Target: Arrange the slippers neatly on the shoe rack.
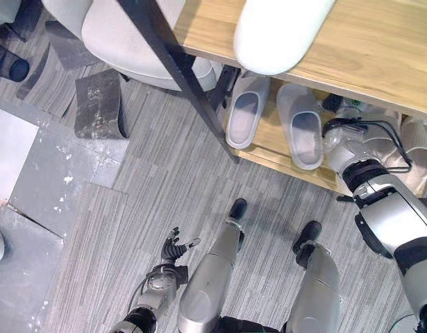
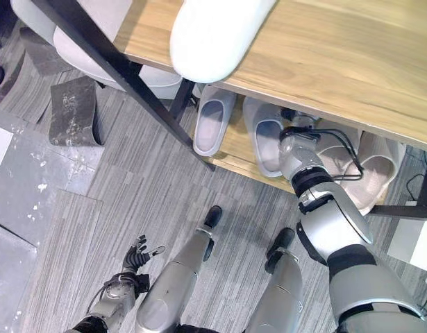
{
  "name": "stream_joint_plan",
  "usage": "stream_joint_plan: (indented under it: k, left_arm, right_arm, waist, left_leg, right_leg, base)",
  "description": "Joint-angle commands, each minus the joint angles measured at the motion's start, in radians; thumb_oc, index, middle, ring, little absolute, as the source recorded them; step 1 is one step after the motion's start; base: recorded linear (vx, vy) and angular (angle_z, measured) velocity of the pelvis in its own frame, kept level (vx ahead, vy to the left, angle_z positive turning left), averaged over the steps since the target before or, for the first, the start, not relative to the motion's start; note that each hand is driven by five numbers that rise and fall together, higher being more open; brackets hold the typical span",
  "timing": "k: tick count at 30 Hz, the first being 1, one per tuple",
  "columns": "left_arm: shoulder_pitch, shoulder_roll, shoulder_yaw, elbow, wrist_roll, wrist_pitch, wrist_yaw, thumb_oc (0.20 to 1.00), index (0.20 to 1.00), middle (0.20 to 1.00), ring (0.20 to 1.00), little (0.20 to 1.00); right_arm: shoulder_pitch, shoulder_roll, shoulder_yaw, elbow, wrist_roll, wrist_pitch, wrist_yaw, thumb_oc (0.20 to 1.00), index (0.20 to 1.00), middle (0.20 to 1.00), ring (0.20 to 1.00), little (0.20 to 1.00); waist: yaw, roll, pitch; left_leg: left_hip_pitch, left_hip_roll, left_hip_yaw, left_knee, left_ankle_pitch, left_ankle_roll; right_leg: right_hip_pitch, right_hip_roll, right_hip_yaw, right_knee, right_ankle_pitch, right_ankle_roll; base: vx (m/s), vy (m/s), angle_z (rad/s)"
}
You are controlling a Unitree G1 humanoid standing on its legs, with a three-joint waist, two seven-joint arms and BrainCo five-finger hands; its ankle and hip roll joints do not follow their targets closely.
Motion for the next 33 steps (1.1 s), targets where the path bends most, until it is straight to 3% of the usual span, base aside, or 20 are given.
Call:
stream_joint_plan:
  k: [1, 7, 16, 25, 33]
  left_arm:
    - [-0.005, -0.065, -0.042, 0.053, 0.013, -0.009, 0.007, 1.0, 1.0, 1.0, 1.0, 1.0]
    - [-0.009, -0.089, -0.043, 0.079, 0.019, -0.013, 0.014, 1.0, 1.0, 1.0, 1.0, 1.0]
    - [-0.002, -0.106, -0.045, 0.119, 0.031, -0.015, 0.021, 1.0, 1.0, 1.0, 1.0, 1.0]
    - [0.003, -0.106, -0.05, 0.131, 0.035, -0.017, 0.032, 1.0, 1.0, 1.0, 1.0, 1.0]
    - [-0.009, -0.115, -0.061, 0.136, 0.04, -0.016, 0.046, 1.0, 1.0, 1.0, 1.0, 1.0]
  right_arm:
    - [0.01, -0.046, -0.016, -0.076, -0.002, -0.034, -0.048, 1.0, 1.0, 1.0, 1.0, 1.0]
    - [0.112, 0.018, -0.093, -0.204, 0.061, -0.104, -0.041, 1.0, 1.0, 1.0, 1.0, 1.0]
    - [0.212, 0.106, -0.175, -0.191, 0.212, -0.193, -0.024, 1.0, 1.0, 1.0, 1.0, 1.0]
    - [0.224, 0.145, -0.219, -0.04, 0.322, -0.206, -0.044, 1.0, 1.0, 1.0, 1.0, 1.0]
    - [0.258, 0.214, -0.236, 0.031, 0.4, -0.224, -0.037, 1.0, 1.0, 1.0, 1.0, 1.0]
  waist:
    - [0.008, -0.011, -0.017]
    - [-0.007, -0.016, -0.017]
    - [-0.008, -0.012, -0.017]
    - [0.004, 0.004, -0.017]
    - [0.004, -0.002, -0.017]
  left_leg:
    - [0.041, 0.035, 0.008, 0.012, -0.088, -0.007]
    - [0.044, 0.033, 0.016, 0.014, -0.091, -0.003]
    - [0.032, 0.031, 0.015, 0.007, -0.08, 0.001]
    - [0.009, 0.025, 0.015, 0.009, -0.075, 0.003]
    - [-0.002, 0.021, 0.017, 0.012, -0.075, 0.008]
  right_leg:
    - [0.053, 0.008, 0.031, 0.006, -0.085, 0.022]
    - [0.064, 0.009, 0.032, -0.006, -0.08, 0.025]
    - [0.062, 0.007, 0.022, -0.02, -0.07, 0.026]
    - [0.052, 0.002, 0.015, -0.025, -0.064, 0.028]
    - [0.044, 0.001, 0.018, -0.028, -0.055, 0.028]
  base:
    - [0.0, -0.004, -0.03]
    - [-0.01, 0.005, -0.05]
    - [0.0, 0.001, 0.0]
    - [0.0, 0.0, 0.0]
    - [0.0, 0.004, 0.0]
